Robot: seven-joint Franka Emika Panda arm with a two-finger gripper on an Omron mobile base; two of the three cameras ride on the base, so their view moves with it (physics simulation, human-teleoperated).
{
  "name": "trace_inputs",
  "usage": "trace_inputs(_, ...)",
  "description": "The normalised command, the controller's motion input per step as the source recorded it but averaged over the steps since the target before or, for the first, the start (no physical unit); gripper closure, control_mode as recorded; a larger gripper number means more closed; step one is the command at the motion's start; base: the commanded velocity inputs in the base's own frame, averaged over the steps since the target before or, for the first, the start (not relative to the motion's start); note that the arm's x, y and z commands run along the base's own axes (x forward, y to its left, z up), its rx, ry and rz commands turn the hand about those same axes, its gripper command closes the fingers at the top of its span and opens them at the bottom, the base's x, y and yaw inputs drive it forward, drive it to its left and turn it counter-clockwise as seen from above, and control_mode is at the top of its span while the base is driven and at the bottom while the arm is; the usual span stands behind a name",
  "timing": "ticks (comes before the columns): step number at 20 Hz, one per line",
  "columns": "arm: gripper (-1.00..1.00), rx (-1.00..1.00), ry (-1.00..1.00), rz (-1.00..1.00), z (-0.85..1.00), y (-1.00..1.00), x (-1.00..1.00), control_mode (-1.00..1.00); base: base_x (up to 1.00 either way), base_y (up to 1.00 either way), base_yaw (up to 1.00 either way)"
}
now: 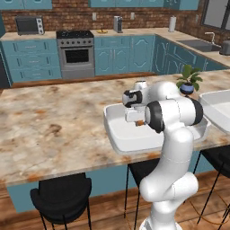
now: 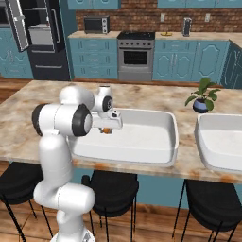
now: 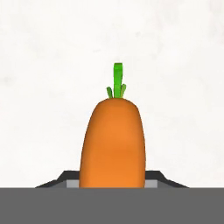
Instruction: Place the cold items (carrot and sweet potato) from the fridge in one tupperware on the dining counter. Place the warm items (kebab skewer and hot dog) in the stove area in another tupperware.
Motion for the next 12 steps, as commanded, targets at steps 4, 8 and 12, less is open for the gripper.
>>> trace_inputs(4,1.00,0.02,0.00,0.00,-0.40,0.00,-0.03,-1.00,0.00,0.00,0.00)
trace_inputs(8,-1.00,0.00,0.00,0.00,-0.19,0.00,0.00,-1.00,0.00,0.00,0.00)
trace_inputs(12,-1.00,0.00,0.00,0.00,-0.07,0.00,0.00,-1.00,0.00,0.00,0.00)
